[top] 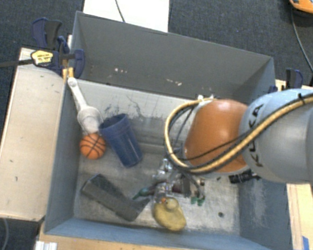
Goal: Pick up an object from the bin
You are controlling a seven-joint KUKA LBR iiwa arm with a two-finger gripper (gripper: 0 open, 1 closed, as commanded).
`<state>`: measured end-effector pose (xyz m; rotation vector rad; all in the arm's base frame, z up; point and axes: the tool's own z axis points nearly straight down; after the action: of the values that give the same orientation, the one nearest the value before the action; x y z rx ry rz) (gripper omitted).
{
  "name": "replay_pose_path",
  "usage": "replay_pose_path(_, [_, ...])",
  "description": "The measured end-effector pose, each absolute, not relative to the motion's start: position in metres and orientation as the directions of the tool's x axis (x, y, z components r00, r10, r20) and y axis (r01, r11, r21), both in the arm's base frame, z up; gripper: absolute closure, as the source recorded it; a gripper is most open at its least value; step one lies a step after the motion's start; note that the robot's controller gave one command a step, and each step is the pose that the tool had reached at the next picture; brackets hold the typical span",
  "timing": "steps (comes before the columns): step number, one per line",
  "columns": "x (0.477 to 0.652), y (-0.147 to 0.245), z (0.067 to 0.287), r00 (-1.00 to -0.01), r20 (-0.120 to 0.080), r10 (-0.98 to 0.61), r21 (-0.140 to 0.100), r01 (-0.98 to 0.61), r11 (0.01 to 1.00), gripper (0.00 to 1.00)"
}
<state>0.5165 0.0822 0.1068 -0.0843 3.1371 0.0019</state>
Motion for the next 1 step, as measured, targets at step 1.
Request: replay_pose_path(1, [0.5162,0.0821,0.1066,-0.999,-0.003,-0.053,0.001,-0.053,0.999,1.0])
